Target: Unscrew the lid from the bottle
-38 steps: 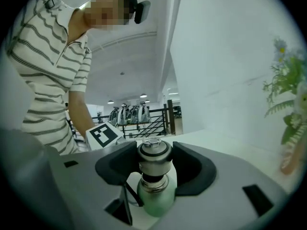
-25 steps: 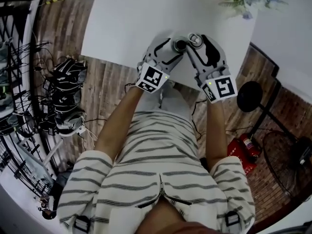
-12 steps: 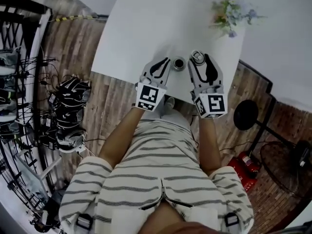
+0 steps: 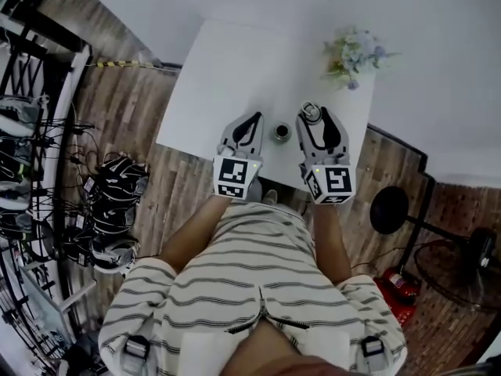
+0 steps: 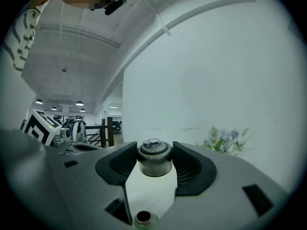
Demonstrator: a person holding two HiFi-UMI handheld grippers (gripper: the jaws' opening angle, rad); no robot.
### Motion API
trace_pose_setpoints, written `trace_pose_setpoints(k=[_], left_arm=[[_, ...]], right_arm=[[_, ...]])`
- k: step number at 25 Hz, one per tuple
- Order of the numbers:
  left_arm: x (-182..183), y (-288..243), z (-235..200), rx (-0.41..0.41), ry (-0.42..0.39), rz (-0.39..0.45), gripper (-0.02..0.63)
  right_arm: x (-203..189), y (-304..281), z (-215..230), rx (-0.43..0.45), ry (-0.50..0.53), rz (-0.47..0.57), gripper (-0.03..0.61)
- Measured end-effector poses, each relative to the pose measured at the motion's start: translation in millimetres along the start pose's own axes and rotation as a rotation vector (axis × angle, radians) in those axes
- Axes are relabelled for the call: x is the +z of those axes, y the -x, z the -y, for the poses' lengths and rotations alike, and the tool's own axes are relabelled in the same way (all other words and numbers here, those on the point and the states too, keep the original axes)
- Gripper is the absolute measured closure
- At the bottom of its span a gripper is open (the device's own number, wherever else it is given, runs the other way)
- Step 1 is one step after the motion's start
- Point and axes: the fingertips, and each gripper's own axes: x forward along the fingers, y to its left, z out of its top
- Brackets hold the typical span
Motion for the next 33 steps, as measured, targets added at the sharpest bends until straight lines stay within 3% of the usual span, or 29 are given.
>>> trace_pose_setpoints(k=[12, 20, 33], left_arm=[[46, 16, -3, 0.005, -0.016, 0.072, 0.615], [52, 12, -13, 0.048, -0.024, 0.087, 0.615], [57, 9, 0, 0.050, -0.025, 0.104, 0.615]], right_arm=[[25, -2, -6, -0.020, 0.011, 0.016, 0.341], [33, -5, 3, -0.030, 0.023, 0.033, 0.341], [30, 0, 12, -0.031, 0.025, 0.029, 0.341]])
